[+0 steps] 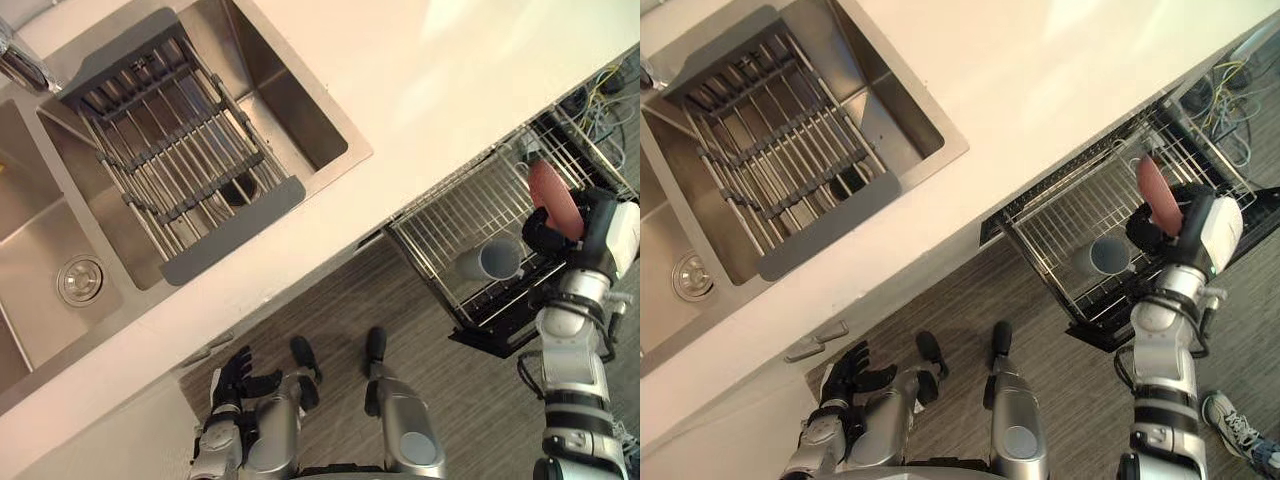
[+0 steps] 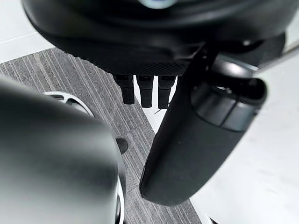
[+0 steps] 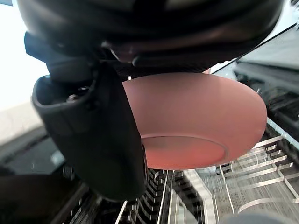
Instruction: Walk over to the sink, pick up the cup, carry it to the dishwasher, place the cup inside the dishwasher, then close the dishwasher door
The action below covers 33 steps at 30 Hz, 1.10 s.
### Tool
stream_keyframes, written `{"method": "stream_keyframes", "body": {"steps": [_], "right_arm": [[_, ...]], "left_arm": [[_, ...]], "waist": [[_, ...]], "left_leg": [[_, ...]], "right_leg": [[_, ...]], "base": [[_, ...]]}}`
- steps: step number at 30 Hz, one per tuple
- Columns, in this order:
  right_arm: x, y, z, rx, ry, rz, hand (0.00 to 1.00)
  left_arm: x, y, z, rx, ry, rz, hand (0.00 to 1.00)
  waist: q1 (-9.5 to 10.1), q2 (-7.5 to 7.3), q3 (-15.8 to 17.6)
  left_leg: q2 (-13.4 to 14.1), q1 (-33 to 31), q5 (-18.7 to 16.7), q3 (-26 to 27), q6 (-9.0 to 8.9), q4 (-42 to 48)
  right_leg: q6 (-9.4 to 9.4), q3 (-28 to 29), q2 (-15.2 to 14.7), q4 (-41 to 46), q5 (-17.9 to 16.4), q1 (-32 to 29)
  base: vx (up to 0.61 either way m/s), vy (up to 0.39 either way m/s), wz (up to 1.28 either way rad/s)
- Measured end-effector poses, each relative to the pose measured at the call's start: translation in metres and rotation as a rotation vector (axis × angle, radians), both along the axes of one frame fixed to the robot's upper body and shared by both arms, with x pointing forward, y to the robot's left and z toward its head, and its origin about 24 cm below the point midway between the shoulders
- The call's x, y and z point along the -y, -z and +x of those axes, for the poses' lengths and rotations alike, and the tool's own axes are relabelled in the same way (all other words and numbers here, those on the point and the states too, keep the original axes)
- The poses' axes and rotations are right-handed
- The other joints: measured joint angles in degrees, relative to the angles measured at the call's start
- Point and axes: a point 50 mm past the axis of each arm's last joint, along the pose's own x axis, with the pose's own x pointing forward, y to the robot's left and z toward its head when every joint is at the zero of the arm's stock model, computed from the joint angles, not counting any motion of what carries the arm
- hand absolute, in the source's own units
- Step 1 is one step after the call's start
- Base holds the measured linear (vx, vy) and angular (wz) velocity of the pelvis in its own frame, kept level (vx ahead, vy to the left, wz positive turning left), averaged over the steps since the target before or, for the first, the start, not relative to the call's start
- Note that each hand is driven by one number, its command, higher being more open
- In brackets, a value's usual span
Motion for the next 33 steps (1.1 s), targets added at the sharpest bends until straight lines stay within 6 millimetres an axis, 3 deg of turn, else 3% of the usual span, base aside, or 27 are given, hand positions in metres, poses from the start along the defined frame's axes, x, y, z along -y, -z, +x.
{"method": "stream_keyframes", "body": {"steps": [4,5,11,19,22,29,33], "right_arm": [[0.004,0.002,0.014,-0.051,-0.003,0.001,0.30],[0.009,0.006,0.017,-0.073,0.012,0.026,0.90],[0.017,0.014,0.030,-0.128,0.055,0.129,0.90],[0.018,0.014,0.030,-0.113,0.076,0.159,0.90],[0.016,0.005,0.030,-0.073,0.069,0.142,0.90],[0.012,-0.018,0.015,0.091,0.088,0.105,0.90],[0.006,-0.009,0.002,0.098,0.062,0.108,0.90]], "left_arm": [[0.003,-0.001,0.003,0.014,0.011,-0.004,0.90],[0.006,-0.003,0.008,0.023,0.022,-0.006,0.90],[0.011,-0.004,0.012,0.032,0.017,-0.015,0.90],[0.012,-0.004,0.017,0.030,0.011,-0.016,0.90],[0.013,-0.004,0.017,0.031,0.011,-0.017,0.90],[0.013,-0.004,0.018,0.031,0.013,-0.016,0.90],[0.013,-0.004,0.018,0.030,0.012,-0.016,0.90]], "waist": [[0.33,0.68,0.36],[0.74,1.12,0.59],[1.46,2.47,1.27],[2.16,2.60,1.34],[2.21,2.61,1.35],[2.16,2.55,1.38],[2.15,2.20,1.58]], "left_leg": [[-1.05,-1.06,0.31,-1.31,0.51,-0.32],[-1.42,-1.33,0.42,-2.04,0.68,-0.35],[-2.24,-2.55,0.75,-3.35,1.17,-0.40],[-2.45,-3.08,0.88,-3.99,1.36,-0.46],[-2.50,-3.08,0.91,-4.14,1.39,-0.48],[-2.62,-2.61,1.34,-4.64,1.46,-1.00],[-2.73,-1.42,1.73,-4.82,1.27,-2.00]], "right_leg": [[0.43,-0.31,-0.79,0.00,0.28,-0.94],[0.51,-0.59,-1.03,0.02,0.33,-1.03],[0.65,-1.03,-1.67,0.44,0.44,-2.07],[0.65,-1.04,-1.73,0.64,0.43,-2.56],[0.64,-1.03,-1.72,0.65,0.43,-2.54],[0.64,-0.98,-1.73,0.63,0.42,-2.06],[0.59,-0.87,-1.68,0.57,0.35,-1.20]], "base": [[0.00,0.064,0.09],[-0.01,0.049,0.11],[0.00,0.047,0.08],[0.00,0.019,0.01],[0.00,0.000,0.00],[0.01,0.016,0.03],[0.00,0.010,0.02]]}}
